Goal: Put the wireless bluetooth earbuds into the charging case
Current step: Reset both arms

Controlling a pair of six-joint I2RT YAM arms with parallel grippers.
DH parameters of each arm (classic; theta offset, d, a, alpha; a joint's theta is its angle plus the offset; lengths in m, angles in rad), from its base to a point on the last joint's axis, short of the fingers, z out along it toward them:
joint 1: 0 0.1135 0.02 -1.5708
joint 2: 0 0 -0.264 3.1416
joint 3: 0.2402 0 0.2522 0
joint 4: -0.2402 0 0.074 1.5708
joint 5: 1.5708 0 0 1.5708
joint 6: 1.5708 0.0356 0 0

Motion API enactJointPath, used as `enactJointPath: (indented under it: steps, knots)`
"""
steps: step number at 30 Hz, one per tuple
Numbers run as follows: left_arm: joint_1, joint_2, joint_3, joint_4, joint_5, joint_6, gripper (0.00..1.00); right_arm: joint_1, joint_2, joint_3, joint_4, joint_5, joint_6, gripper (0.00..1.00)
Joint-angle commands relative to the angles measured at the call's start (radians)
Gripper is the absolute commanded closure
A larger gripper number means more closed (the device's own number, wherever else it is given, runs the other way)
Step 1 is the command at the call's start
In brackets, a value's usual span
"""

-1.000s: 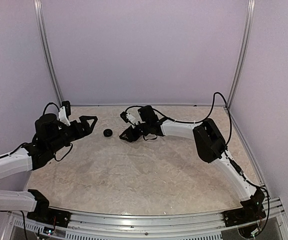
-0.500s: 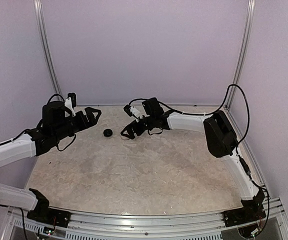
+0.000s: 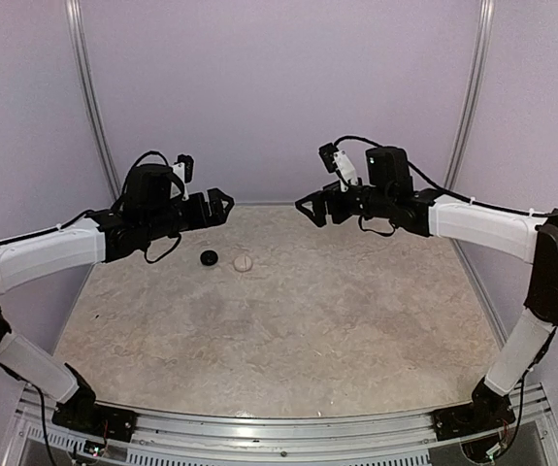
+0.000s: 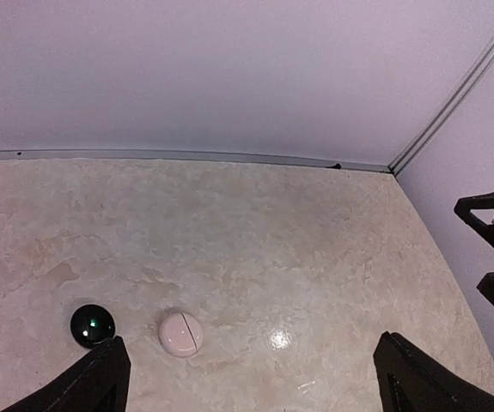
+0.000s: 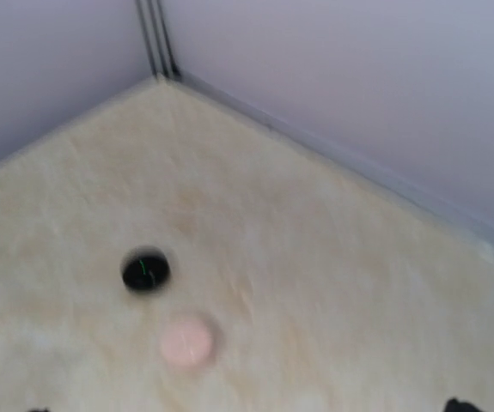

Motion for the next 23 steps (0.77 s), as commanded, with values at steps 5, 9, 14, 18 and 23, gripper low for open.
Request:
enactJointPath:
  steps: [5,9,14,18,23]
  knots:
    - [-0.185,0.18,0.056,0.057,-0.082,0.046,0.01,-0.022,-0.29,-0.435,0.093,0.151,0.139,0.01]
    - [-0.229,0.188,-0.051,0.163,-0.099,0.013,0.01,-0.022,-0.396,-0.609,0.154,0.196,0.202,0.01]
    - [-0.246,0.146,-0.205,0.276,-0.159,-0.036,0.01,-0.022,-0.496,-0.813,0.295,0.195,0.261,0.0]
    - [-0.245,0.105,-0.272,0.314,-0.195,-0.046,0.01,-0.021,-0.532,-0.875,0.333,0.195,0.279,0.01]
    - [-0.24,0.055,-0.302,0.326,-0.241,-0.036,0.01,-0.021,-0.529,-0.862,0.339,0.194,0.262,0.0]
